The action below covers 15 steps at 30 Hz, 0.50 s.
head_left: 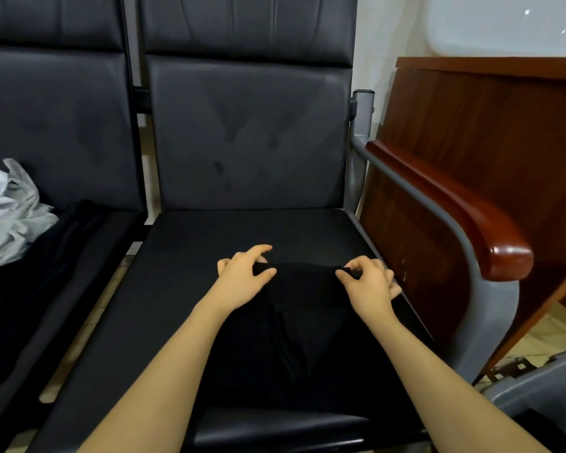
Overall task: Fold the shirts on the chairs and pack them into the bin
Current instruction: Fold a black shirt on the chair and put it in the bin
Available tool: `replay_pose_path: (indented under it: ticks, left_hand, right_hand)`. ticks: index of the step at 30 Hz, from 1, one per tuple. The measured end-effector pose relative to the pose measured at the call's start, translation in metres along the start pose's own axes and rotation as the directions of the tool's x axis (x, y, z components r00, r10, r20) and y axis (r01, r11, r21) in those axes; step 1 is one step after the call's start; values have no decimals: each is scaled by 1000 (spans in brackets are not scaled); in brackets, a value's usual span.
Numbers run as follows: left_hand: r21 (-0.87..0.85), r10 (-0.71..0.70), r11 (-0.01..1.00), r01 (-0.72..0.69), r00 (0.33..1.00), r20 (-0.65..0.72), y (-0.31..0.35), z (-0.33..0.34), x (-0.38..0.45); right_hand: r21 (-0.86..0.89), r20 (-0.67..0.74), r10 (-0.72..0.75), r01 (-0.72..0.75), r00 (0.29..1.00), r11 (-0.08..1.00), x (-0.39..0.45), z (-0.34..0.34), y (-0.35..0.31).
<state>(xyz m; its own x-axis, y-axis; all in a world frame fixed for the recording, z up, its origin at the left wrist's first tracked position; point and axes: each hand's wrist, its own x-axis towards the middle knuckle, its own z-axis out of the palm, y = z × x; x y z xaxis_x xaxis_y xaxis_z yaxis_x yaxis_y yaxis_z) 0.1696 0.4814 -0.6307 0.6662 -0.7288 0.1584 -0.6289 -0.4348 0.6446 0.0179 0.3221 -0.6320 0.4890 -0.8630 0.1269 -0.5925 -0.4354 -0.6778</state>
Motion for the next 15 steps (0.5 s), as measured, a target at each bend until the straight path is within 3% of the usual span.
replay_pose_path:
  ticks: [4,6,9,12,15]
  left_hand:
    - [-196,2,980,-18,996,-84,-1,-8,1]
    - [-319,49,943,-92,989,-139,1,-11,1]
    - [-350,113,922,-165,980,-163,4,-13,0]
    - [-202,106,971,-130,987,-123,2,-16,-1]
    - [275,131,954,-118,991,-32,-5,-6,-2]
  right_hand:
    - [198,-80,-59,74,995,977,-5,-2,1]
    - [258,-127,-59,91,990,962,-7,-2,3]
    - [269,-195,-81,132,978,954,-11,-4,1]
    - [298,-228,-70,138,971,944,-12,-9,-3]
    - [178,-229,-19,61,973,982,-7,-8,1]
